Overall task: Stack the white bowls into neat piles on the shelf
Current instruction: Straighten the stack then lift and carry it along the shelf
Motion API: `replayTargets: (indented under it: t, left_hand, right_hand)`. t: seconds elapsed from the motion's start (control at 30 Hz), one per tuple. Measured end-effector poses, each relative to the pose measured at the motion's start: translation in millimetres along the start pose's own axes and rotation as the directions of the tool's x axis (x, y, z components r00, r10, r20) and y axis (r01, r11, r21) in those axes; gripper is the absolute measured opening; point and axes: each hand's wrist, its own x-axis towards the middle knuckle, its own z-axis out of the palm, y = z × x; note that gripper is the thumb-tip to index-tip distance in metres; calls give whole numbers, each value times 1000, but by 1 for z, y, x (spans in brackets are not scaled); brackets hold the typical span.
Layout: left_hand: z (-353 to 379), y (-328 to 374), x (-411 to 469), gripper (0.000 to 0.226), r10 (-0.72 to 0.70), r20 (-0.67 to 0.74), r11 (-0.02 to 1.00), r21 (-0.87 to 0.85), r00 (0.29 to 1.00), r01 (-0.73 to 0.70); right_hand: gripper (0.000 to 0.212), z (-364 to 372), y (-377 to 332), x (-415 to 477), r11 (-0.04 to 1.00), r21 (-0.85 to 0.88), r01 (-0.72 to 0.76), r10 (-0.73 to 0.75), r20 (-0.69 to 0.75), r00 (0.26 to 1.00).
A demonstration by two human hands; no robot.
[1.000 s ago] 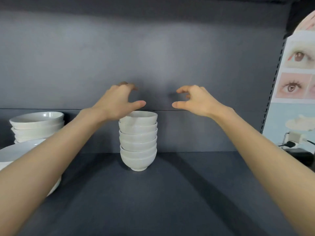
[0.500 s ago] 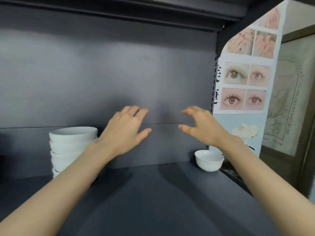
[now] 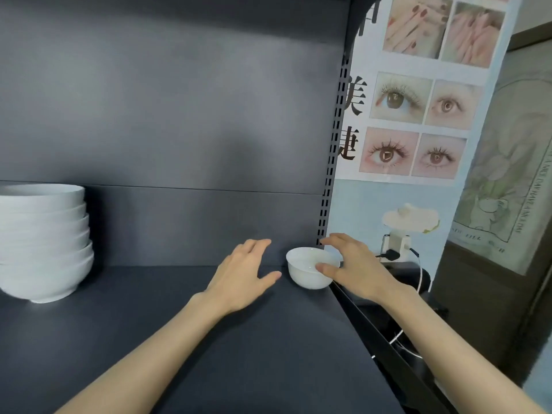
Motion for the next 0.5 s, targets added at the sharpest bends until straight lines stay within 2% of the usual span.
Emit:
replayTargets:
  t: [0.27, 0.4, 0.5]
  left_hand:
    - [58, 0, 38, 79, -64, 189, 941, -315, 980, 122]
    - [76, -2, 51, 75, -88, 186, 895, -416, 979, 160]
    - [83, 0, 55, 71, -133, 136, 852, -490, 982, 184]
  right_hand:
    - [64, 31, 48, 14, 964, 224, -142, 129, 71, 989]
    - [66, 39, 63, 22, 904, 368, -217, 185, 122, 975]
    - [64, 44, 67, 23, 853, 476, -213, 187, 103, 977]
